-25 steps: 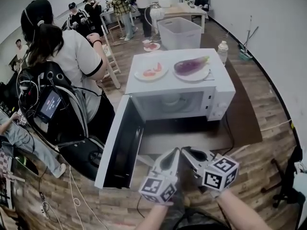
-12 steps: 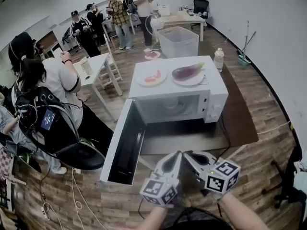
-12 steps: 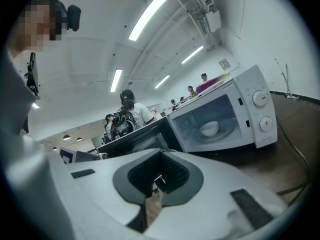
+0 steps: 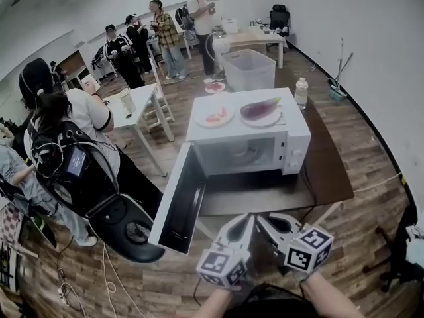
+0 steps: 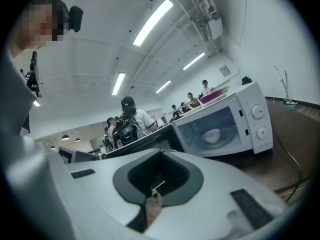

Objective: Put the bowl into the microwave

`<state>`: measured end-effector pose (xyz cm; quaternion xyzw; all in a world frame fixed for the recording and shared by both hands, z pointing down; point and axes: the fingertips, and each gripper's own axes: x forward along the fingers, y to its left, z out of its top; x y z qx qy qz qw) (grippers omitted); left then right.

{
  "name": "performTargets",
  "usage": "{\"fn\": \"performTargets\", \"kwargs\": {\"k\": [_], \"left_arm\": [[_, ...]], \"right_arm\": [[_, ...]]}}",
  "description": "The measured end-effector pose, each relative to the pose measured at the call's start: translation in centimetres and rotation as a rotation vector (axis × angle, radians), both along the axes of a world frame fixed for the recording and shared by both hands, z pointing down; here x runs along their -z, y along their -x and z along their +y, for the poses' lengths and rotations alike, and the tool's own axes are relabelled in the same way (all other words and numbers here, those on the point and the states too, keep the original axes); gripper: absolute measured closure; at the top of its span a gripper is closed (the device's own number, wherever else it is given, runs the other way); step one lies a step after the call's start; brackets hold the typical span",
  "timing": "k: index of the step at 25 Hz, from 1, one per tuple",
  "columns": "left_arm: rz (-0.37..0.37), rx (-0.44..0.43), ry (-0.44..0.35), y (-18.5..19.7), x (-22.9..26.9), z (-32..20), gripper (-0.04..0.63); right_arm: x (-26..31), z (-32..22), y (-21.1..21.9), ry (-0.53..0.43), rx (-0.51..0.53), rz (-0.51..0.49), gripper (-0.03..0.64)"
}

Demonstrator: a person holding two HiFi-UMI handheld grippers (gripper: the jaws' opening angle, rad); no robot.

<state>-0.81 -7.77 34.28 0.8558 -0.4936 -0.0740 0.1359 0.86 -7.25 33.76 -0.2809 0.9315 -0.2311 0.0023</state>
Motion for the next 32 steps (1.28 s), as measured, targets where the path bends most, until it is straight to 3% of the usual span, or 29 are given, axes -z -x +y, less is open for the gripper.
{"fn": "performTargets", "kwargs": {"k": [22,32], "left_arm": [[0.027,0.053,-0.057,1.0,3.2,2.1,0.595],[0.030,0.059,-0.029,1.1,1.8,1.7,0.595]], "right_arm": [[3.4,2.4,-0.3,-0.051,-0.002,-0.052,0.615],[2.0,1.7,-0.2,0.013,-0.009,-0.108,0.615]]}}
